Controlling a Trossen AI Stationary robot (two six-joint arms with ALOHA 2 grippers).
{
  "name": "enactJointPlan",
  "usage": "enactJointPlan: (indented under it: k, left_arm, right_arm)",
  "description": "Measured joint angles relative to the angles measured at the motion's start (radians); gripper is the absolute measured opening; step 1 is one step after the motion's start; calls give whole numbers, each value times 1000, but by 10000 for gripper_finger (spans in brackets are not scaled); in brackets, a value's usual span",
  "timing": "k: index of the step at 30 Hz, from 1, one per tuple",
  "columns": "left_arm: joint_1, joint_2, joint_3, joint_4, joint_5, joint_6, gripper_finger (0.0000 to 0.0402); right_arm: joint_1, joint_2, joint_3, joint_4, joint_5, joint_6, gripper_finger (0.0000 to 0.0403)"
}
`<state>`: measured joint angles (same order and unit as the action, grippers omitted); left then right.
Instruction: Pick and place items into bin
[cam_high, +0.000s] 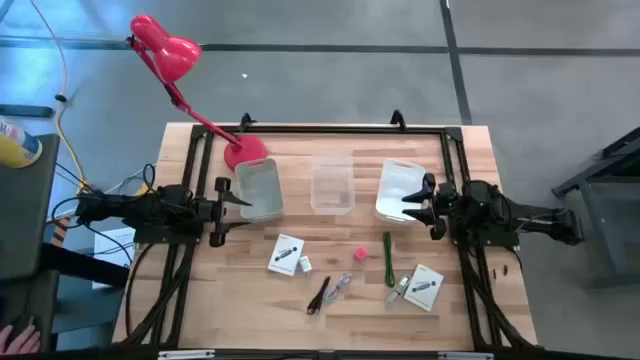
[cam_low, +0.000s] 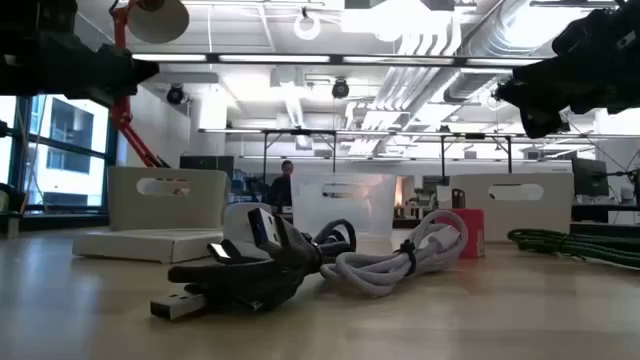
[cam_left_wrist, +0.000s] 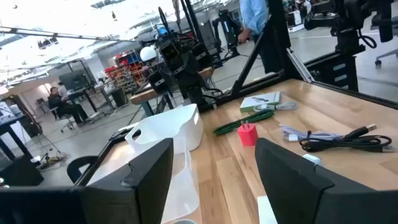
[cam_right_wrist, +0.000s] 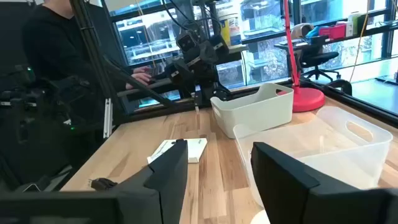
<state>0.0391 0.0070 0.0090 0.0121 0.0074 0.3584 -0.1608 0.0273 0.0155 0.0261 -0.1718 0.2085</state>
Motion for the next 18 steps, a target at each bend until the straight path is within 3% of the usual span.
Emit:
enactJointPlan:
  k: [18]
  left_arm:
    - [0, 0, 0, 0, 0, 0, 216]
  right_arm:
    - [0, 0, 0, 0, 0, 0, 167]
